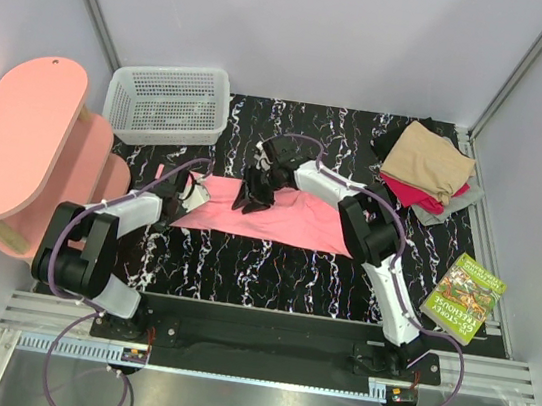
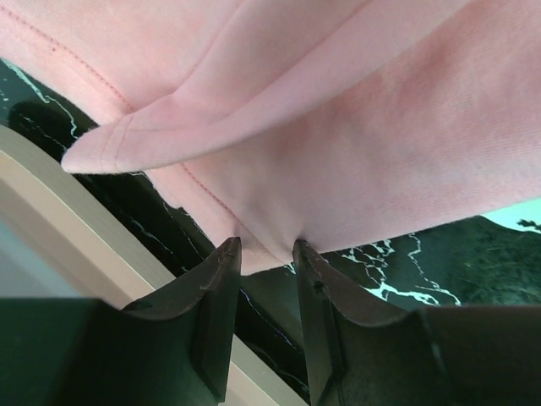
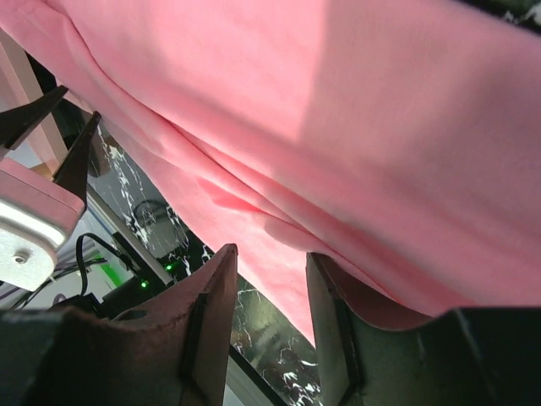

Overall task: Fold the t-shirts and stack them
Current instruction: Fold the other side of the tshirt into a rectangle, then rotate the tshirt 90 degrees

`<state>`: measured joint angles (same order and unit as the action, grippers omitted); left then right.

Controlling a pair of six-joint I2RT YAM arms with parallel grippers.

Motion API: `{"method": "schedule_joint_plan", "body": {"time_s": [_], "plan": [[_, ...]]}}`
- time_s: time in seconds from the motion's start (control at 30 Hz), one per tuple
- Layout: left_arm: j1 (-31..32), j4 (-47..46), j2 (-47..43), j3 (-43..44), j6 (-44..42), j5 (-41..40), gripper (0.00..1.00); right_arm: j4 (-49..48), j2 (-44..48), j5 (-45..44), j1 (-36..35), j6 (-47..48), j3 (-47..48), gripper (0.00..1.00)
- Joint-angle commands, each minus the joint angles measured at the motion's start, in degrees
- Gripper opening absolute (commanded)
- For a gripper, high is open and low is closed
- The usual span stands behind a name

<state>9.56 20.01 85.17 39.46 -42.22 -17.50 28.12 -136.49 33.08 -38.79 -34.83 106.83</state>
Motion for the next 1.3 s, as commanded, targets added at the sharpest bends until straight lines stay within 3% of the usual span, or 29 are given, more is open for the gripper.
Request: {"method": "schedule_joint_plan", "body": {"time_s": [0.0, 0.47, 0.67, 0.87, 1.0, 1.1, 1.27], "plan": [[0.02, -2.43, 0.09, -2.46, -0.41, 1.15, 0.37, -1.05, -1.59, 0.49, -0.24, -0.50, 4.35, 0.45], [-0.60, -1.55, -5.71, -7.20, -3.40, 1.24, 0.34, 2.11, -8.44, 2.43, 5.46, 0.29, 17.08, 0.46], [-1.30, -0.76, -7.03, -7.73, -5.33, 0.27, 0.33, 9.58, -4.59, 4.63, 7.76, 2.57, 23.35, 0.56], [-1.83, 1.95, -9.05, -4.14, -7.26, -0.26, 0.33, 14.24, 12.80, -7.31, 9.25, 4.15, 7.46, 0.51], [-1.83, 8.62, -13.00, 3.23, -6.83, 0.88, 0.33, 15.21, 24.22, -18.66, 10.83, 4.16, -9.83, 0.47], [-1.57, 13.27, -15.99, 8.59, -6.21, 2.37, 0.34, 15.21, 28.19, -20.59, 10.84, 3.02, -18.89, 0.45], [2.38, 17.78, -17.14, 15.11, -2.18, 4.49, 0.37, 15.65, 29.00, -25.78, 12.15, 0.47, -25.70, 0.42]]}}
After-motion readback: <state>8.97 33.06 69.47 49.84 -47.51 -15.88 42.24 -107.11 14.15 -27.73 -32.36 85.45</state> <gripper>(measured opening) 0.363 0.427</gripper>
